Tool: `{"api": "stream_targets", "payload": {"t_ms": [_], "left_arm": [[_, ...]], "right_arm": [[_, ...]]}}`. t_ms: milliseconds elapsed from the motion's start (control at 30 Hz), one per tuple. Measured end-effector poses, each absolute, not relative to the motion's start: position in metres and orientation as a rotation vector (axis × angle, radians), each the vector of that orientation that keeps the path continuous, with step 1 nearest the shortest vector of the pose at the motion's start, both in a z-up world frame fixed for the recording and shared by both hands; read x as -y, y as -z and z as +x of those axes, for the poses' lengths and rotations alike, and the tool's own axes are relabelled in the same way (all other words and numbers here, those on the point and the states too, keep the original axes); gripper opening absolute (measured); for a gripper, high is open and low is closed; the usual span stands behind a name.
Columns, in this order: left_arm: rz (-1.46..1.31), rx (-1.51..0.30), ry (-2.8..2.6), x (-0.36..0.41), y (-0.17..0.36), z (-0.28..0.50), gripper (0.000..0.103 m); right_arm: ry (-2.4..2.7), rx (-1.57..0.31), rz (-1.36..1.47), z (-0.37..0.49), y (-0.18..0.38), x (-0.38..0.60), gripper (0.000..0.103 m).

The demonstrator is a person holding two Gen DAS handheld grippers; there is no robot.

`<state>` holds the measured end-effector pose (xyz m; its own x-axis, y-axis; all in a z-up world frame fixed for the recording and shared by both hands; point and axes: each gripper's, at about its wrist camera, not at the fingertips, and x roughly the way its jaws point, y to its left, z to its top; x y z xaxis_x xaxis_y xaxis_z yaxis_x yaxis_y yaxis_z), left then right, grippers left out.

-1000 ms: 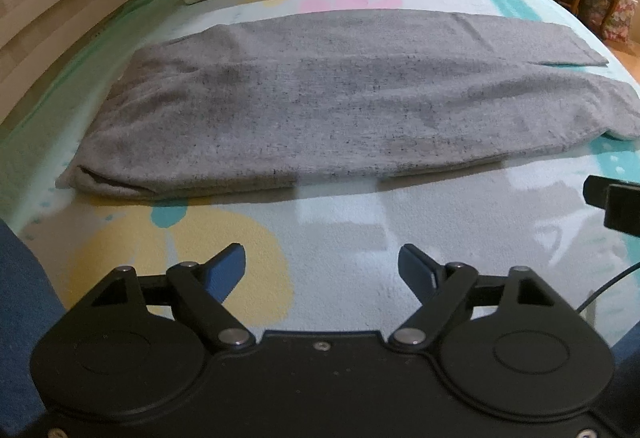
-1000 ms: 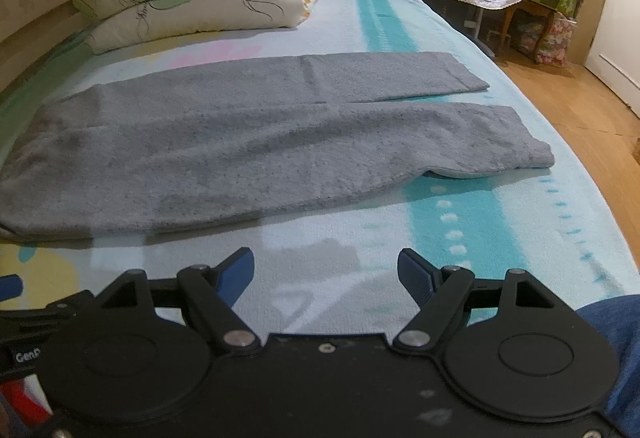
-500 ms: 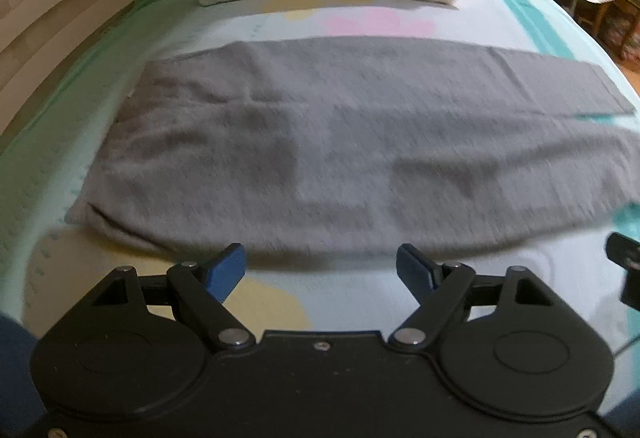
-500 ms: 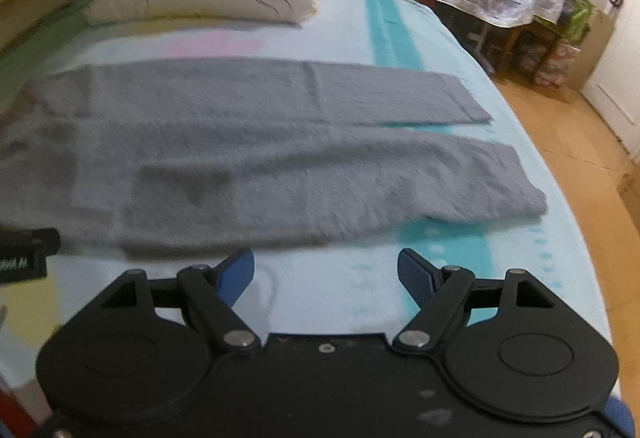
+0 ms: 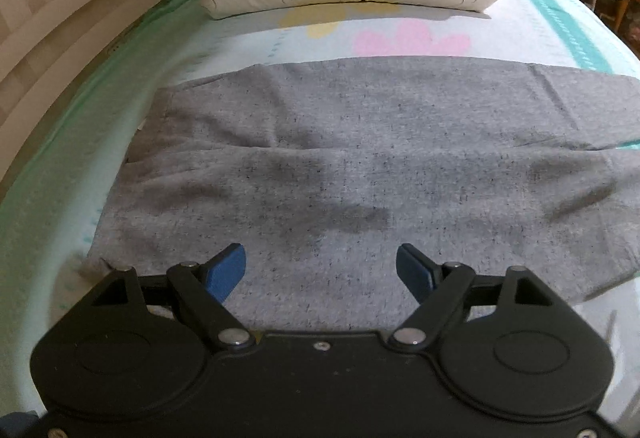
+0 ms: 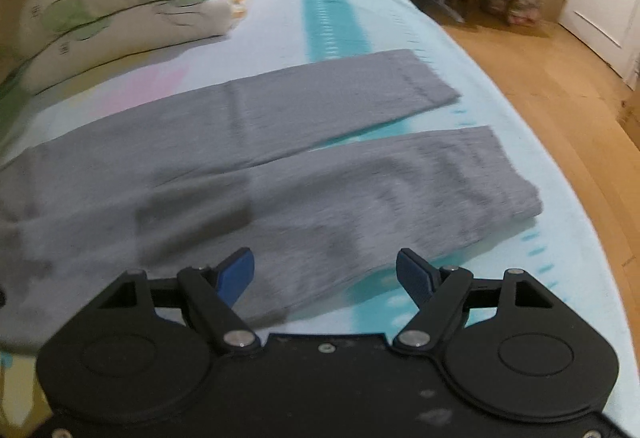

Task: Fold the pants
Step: 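Move left tool to the waistband while right tool approaches the leg hem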

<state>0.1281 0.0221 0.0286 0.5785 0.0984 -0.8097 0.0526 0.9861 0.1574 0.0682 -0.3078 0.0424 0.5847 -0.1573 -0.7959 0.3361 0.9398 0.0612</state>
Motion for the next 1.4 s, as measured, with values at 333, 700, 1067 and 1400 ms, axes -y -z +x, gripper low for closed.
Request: {"api": "stream_targets", "payload": {"t_ms": [333,700,1067,1400], "left_arm": [[0.177,-1.005,-0.016,-0.018,-0.012,0.137,0.081],[0.166,-0.981,-0.075,-0.024,-0.011,0.142,0.072],[0.243,-0.992,0.043,0.016,-0.004,0.138,0.072],[0.179,-1.06,0.176,0.014,0.004,0.131,0.072]], "right_arm": [[0.357,-0.988,0.298,0.084,-0.014,0.351,0.082],[0.486,-0.828,0.359,0.07,-0.004,0.405,0.08],[0.58,-0.82,0.48,0.071,0.025,0.454,0.081],[0.602,-0.771,0.601,0.075,0.042,0.463,0.079]]}}
